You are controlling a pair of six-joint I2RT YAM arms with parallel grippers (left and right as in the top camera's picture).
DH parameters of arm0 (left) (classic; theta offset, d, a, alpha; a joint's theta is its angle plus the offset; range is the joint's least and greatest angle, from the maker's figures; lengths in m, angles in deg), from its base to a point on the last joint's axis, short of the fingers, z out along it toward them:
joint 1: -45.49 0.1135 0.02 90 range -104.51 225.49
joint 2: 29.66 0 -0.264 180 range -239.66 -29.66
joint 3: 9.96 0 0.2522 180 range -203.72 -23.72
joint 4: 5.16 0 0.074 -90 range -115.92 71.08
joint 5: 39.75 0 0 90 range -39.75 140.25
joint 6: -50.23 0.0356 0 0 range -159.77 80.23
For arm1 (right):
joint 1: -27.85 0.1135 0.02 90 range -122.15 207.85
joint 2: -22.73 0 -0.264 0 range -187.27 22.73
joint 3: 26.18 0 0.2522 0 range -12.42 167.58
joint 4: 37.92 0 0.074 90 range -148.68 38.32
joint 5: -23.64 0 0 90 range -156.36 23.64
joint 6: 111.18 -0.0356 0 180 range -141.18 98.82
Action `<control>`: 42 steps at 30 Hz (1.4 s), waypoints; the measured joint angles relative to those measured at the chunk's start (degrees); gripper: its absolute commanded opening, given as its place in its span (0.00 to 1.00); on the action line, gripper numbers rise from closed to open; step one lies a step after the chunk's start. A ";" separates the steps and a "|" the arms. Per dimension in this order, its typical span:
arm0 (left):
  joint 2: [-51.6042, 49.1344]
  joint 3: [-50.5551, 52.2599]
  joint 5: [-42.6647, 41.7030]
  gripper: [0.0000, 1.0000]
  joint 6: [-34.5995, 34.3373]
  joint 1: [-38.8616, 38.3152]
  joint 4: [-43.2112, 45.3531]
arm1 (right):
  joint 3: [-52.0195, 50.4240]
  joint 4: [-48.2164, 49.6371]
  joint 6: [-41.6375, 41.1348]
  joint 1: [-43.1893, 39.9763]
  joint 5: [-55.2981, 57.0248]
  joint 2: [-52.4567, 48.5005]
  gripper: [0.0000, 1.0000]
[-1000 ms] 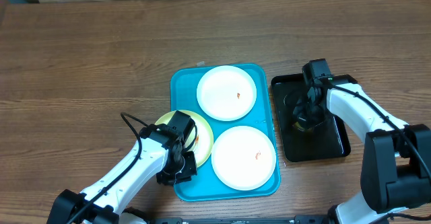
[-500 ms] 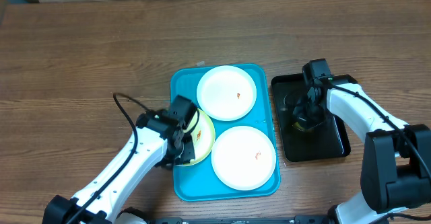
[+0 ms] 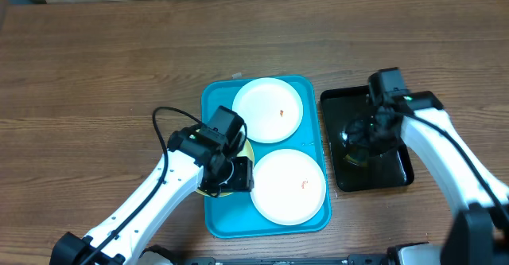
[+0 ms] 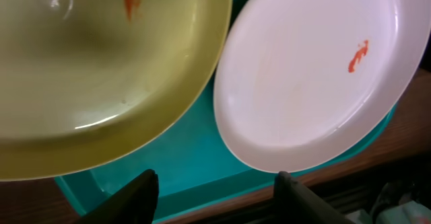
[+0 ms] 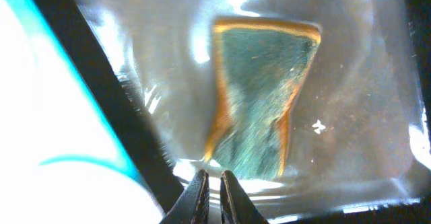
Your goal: Clean dirty plates on tray and stack at the side
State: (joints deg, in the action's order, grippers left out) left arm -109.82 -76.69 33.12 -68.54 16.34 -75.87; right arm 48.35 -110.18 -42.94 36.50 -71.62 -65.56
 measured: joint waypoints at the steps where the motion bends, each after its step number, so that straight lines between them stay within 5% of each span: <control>1: 0.00 0.04 -0.37 0.59 0.33 -0.61 0.57 | 0.04 -0.22 0.50 0.02 -0.55 1.55 0.10; 4: 0.00 0.48 -0.98 0.60 0.57 -2.23 3.02 | 0.33 -0.55 1.73 0.02 -1.44 5.27 0.12; 6: -0.07 1.18 -1.29 0.60 0.52 -3.08 4.74 | 0.42 -0.96 1.68 0.02 -1.84 5.79 0.34; 8: -0.61 1.84 -1.46 0.61 0.46 -3.52 5.84 | 0.26 -0.74 1.66 0.02 -1.97 5.68 0.42; 17: -7.82 3.52 -3.15 0.51 0.15 -3.69 10.56 | -2.40 2.56 1.20 0.02 -2.01 2.49 0.42; 32: -16.20 3.67 -3.89 0.04 -2.80 -4.50 12.46 | -8.04 8.37 -0.55 0.02 -1.33 2.36 0.40; 42: -16.24 3.67 -3.93 0.04 -3.89 -4.52 12.74 | -13.92 19.10 -4.39 0.02 2.99 1.14 0.34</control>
State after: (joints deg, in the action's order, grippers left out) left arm -126.06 -73.02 29.19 -72.43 11.82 -63.12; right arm 34.43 -91.08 -47.33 36.52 -68.62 -64.42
